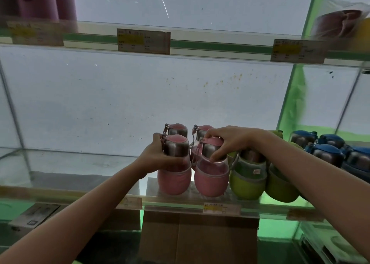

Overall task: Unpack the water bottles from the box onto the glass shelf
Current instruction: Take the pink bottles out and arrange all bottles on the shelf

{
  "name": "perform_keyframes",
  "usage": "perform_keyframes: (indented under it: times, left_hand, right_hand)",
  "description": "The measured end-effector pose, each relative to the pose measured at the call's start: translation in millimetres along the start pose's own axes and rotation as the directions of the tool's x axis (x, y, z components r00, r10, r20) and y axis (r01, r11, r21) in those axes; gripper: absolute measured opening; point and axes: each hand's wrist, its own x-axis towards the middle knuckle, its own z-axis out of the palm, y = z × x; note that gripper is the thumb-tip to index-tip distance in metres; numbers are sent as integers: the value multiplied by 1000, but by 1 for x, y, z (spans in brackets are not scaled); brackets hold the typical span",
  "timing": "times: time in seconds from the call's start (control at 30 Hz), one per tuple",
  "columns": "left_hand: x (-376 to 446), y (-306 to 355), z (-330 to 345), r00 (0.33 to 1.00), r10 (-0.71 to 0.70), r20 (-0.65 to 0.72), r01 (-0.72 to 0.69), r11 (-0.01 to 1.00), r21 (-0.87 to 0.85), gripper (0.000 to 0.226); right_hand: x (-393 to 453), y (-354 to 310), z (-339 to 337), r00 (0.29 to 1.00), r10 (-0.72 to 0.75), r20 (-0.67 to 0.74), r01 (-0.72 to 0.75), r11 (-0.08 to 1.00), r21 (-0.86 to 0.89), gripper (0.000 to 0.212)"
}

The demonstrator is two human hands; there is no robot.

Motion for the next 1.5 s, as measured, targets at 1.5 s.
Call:
perform_keyframes:
  times: [1.5]
  left_hand:
    - [27,129,134,955,290,63,-288,854,433,69]
  right_hand:
    - [-72,169,-42,910,326,-255,-333,943,15,61]
